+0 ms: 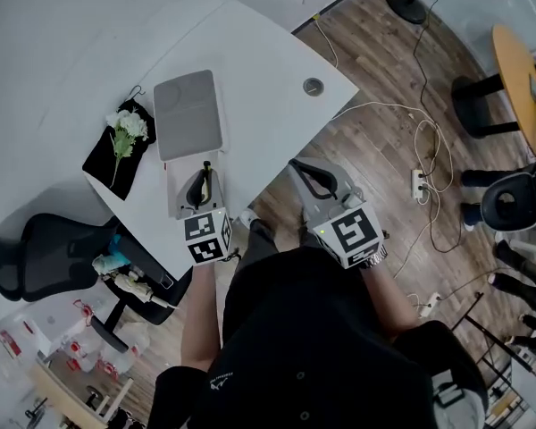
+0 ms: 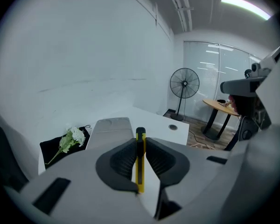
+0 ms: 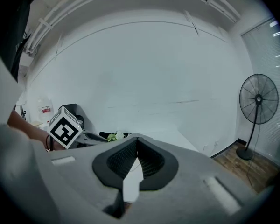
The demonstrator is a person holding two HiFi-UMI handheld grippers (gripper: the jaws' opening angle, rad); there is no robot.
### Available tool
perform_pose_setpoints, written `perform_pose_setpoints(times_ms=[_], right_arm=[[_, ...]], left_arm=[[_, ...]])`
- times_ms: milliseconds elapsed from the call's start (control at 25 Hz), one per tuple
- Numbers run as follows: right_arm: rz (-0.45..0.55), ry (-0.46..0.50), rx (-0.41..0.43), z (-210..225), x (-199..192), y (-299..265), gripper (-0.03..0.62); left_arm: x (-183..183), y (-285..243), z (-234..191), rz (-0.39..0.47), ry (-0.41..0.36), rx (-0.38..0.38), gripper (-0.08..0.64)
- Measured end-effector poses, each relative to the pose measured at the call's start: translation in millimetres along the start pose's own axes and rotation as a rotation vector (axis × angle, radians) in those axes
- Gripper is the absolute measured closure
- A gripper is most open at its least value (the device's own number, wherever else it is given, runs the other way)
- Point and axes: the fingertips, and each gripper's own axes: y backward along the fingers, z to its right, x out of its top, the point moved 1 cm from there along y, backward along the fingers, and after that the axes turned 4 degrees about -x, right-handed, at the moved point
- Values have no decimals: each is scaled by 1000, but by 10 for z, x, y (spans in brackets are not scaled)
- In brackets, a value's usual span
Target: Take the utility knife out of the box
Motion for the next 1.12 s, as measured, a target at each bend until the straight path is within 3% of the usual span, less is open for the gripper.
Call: perform_pose_setpoints(times_ms=[480,800,1120], right_arm=[[28,55,150,130,85,173,588],[35,102,251,86,78,301,588],[41,114,291,127,-16,483,588]], left_arm=[[410,562,500,203,60,92,499],[335,893,762,261,113,160,499],[281,1072,985,308,140,209,499]])
